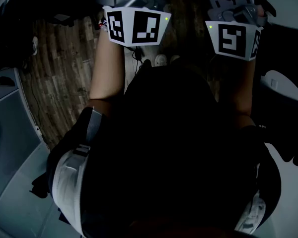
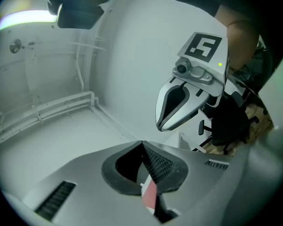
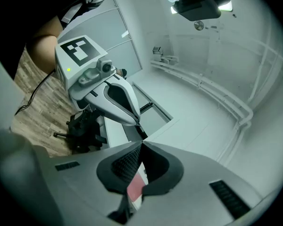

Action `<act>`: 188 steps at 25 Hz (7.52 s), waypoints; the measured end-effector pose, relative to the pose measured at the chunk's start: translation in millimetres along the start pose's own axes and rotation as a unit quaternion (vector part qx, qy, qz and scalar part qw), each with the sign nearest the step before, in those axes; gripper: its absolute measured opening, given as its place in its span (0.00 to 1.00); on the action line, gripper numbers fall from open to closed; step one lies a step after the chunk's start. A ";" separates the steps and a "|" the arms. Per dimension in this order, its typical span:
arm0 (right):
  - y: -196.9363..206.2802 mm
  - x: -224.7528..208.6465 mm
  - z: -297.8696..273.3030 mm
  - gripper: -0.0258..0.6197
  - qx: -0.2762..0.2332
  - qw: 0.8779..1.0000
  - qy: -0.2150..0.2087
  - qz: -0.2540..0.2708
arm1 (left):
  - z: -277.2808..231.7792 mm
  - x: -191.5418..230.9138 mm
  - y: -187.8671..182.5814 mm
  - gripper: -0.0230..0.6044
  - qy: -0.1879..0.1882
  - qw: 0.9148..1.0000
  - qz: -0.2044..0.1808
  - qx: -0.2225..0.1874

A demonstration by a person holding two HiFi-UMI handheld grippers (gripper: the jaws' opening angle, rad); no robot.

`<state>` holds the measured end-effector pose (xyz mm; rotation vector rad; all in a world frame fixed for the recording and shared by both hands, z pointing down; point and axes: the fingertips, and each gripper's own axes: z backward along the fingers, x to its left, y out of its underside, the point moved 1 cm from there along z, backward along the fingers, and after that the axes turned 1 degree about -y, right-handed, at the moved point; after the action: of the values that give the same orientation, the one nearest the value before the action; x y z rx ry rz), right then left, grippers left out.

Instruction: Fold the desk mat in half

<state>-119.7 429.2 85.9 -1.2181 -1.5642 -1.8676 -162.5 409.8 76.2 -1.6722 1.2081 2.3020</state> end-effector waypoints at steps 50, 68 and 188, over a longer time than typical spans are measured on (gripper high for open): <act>167.3 -119.4 -191.0 0.09 -0.048 0.999 0.002 0.002 | -223.4 46.6 139.9 0.06 -0.029 0.997 -0.025 0.072; 264.2 -149.5 -268.6 0.09 -0.069 0.997 -0.036 -0.016 | -333.7 38.1 187.2 0.06 -0.026 0.993 -0.030 0.110; 530.7 123.0 -473.5 0.11 0.152 0.945 -0.269 -0.108 | -400.5 -197.6 576.3 0.19 0.224 0.903 0.067 0.360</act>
<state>55.9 -137.5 497.1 -1.5374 -2.2577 -1.3888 -31.3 -157.7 514.8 -1.8546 1.9831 1.2321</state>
